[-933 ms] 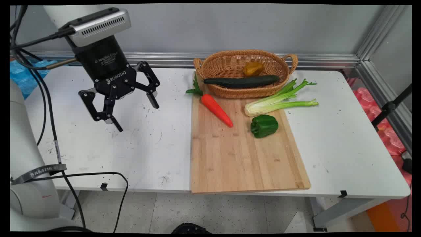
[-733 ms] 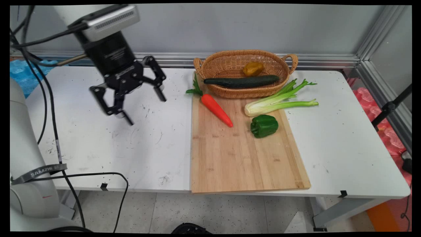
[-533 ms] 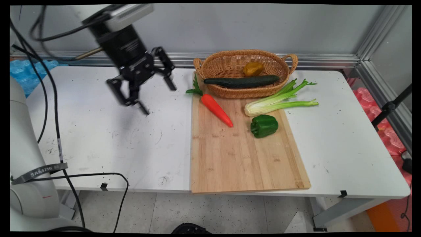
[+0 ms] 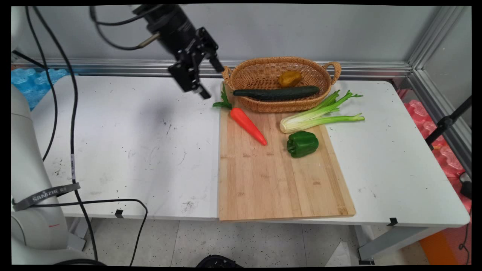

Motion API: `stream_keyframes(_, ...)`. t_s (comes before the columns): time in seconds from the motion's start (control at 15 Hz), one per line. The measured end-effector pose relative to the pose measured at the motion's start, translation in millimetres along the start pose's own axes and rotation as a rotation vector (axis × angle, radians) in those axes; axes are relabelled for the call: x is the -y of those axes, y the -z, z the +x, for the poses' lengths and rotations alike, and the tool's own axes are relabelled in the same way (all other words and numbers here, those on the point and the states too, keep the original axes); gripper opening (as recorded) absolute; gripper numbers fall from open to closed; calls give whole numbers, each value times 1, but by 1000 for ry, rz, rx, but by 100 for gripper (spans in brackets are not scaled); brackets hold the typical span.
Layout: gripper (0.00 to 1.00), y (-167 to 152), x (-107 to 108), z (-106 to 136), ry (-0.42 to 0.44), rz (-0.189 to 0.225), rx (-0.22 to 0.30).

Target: Pick up the potato from the vegetable basket

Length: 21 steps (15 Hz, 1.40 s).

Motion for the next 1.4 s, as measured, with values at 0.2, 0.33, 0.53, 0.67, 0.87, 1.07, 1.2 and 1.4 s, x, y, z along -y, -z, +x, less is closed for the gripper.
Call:
stream_keyframes(0.2,100,-11,25,1,119,74,-16)
stream_keyframes(0.33,100,-21,43,2,198,120,-27)
stream_keyframes(0.53,100,-40,70,5,307,188,-45)
stream_keyframes(0.67,100,-54,88,8,372,228,-57)
stream_keyframes(0.87,100,-79,117,13,470,288,-74)
stream_keyframes(1.07,100,-104,142,17,540,328,-88)
stream_keyframes(1.2,100,-117,153,20,571,343,-95)
stream_keyframes(1.4,100,-145,176,25,625,364,-106)
